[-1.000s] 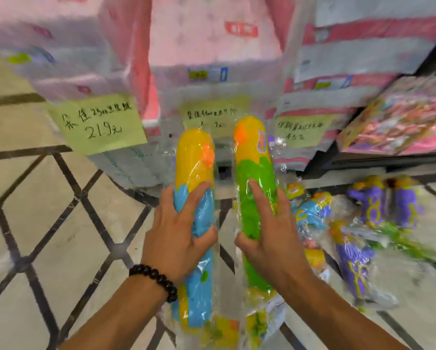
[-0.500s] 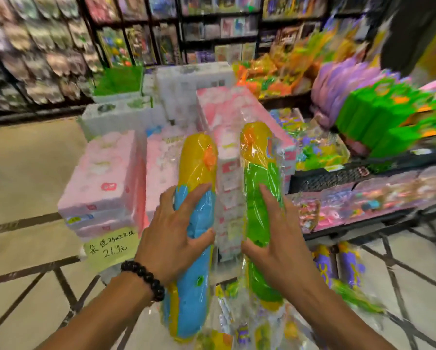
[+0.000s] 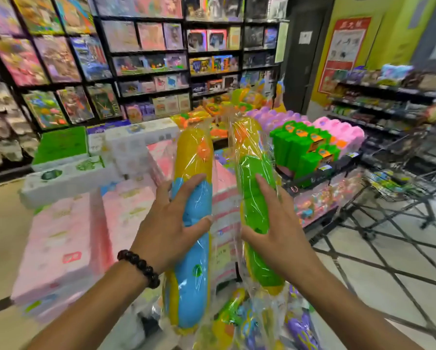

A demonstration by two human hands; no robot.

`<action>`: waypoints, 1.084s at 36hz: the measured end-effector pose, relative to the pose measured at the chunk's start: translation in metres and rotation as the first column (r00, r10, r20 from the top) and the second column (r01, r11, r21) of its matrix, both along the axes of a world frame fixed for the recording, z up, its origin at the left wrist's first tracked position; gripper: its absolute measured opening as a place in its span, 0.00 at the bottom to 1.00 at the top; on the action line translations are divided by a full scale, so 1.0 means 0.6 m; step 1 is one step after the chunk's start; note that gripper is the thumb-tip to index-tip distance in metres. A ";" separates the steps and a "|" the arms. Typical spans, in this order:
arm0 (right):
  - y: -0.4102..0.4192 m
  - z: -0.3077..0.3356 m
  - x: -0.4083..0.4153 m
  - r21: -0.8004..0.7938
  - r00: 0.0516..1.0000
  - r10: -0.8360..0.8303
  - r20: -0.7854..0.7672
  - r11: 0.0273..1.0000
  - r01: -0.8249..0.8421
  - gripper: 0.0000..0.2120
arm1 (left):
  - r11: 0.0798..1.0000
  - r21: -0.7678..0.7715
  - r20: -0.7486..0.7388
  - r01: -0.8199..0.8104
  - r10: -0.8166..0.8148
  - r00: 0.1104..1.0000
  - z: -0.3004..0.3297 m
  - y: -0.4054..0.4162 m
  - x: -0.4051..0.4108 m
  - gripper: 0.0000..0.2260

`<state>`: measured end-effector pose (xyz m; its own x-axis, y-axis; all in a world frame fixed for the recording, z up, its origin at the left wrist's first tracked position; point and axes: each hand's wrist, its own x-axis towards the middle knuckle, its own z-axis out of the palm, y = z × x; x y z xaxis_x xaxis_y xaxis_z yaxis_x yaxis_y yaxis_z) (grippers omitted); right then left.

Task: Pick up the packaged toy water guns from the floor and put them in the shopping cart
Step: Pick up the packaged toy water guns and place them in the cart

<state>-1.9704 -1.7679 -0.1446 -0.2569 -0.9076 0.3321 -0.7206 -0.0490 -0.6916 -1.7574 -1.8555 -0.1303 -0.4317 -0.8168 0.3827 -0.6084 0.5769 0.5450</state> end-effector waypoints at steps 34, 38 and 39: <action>0.530 0.026 -0.699 0.000 0.700 -0.714 -0.007 0.700 0.714 0.52 | 0.752 -0.027 0.031 0.659 -0.658 0.752 0.024 0.314 -0.894 0.33; 0.510 0.004 -0.785 -0.004 0.698 -0.716 -0.008 0.698 0.716 0.52 | 0.766 -0.031 0.052 0.642 -0.640 0.767 0.009 0.277 -0.977 0.33; 0.502 -0.002 -0.806 0.000 0.697 -0.718 -0.005 0.697 0.718 0.51 | 0.768 -0.034 0.049 0.639 -0.638 0.769 0.003 0.263 -0.998 0.33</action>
